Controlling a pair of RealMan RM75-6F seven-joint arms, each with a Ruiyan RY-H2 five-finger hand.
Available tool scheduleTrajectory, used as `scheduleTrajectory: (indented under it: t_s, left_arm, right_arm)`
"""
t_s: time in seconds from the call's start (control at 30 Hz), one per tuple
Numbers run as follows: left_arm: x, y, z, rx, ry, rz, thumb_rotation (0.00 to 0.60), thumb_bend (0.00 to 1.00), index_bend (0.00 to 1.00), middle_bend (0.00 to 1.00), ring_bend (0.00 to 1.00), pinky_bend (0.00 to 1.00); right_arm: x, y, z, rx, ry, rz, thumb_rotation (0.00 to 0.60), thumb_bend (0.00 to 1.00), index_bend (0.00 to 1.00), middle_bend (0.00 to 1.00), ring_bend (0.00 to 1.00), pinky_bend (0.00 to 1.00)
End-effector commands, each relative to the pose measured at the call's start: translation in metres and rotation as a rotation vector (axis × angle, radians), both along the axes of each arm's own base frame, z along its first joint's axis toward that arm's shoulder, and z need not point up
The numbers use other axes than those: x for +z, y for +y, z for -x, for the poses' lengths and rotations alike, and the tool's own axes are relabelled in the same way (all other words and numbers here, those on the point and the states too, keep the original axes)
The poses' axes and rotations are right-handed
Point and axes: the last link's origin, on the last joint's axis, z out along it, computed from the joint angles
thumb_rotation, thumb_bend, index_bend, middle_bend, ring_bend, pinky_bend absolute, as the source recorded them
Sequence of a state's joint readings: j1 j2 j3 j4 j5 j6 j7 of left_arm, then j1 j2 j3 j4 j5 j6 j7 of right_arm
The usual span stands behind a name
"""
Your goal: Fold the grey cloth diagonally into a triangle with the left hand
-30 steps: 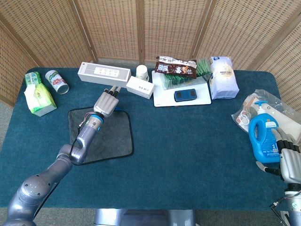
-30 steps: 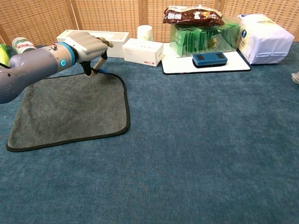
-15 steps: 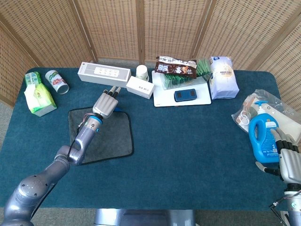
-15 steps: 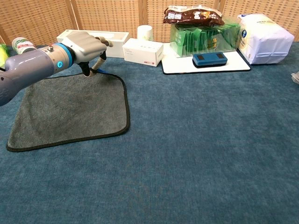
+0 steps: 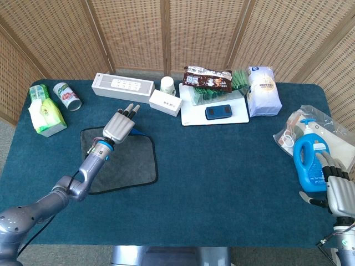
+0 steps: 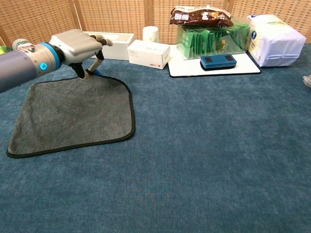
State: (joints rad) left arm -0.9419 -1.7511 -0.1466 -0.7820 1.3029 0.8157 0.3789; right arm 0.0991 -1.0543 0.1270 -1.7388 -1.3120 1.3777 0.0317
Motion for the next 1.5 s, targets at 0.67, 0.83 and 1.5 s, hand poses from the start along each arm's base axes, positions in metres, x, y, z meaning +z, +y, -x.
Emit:
scheduleTrajectory:
  t_s: [0.67,0.83,1.5]
  left_arm:
    - [0.056,-0.074,0.018,0.051,-0.088,0.078,0.600,0.63,0.75,0.00,0.02,0.30]
    - [0.064,-0.086,0.024,0.067,-0.098,0.089,0.600,0.63,0.75,0.00,0.02,0.30]
    - [0.075,-0.157,0.066,0.143,-0.152,0.216,0.600,0.63,0.75,0.00,0.02,0.28]
  right_arm:
    - [-0.005,0.002,-0.004,0.015,0.001,-0.021,0.600,0.00,0.00,0.00,0.00,0.00]
    - [-0.005,0.002,-0.004,0.018,0.000,-0.023,0.600,0.00,0.00,0.00,0.00,0.00]
    - [-0.005,0.001,-0.005,0.021,-0.008,-0.025,0.600,0.00,0.00,0.00,0.00,0.00]
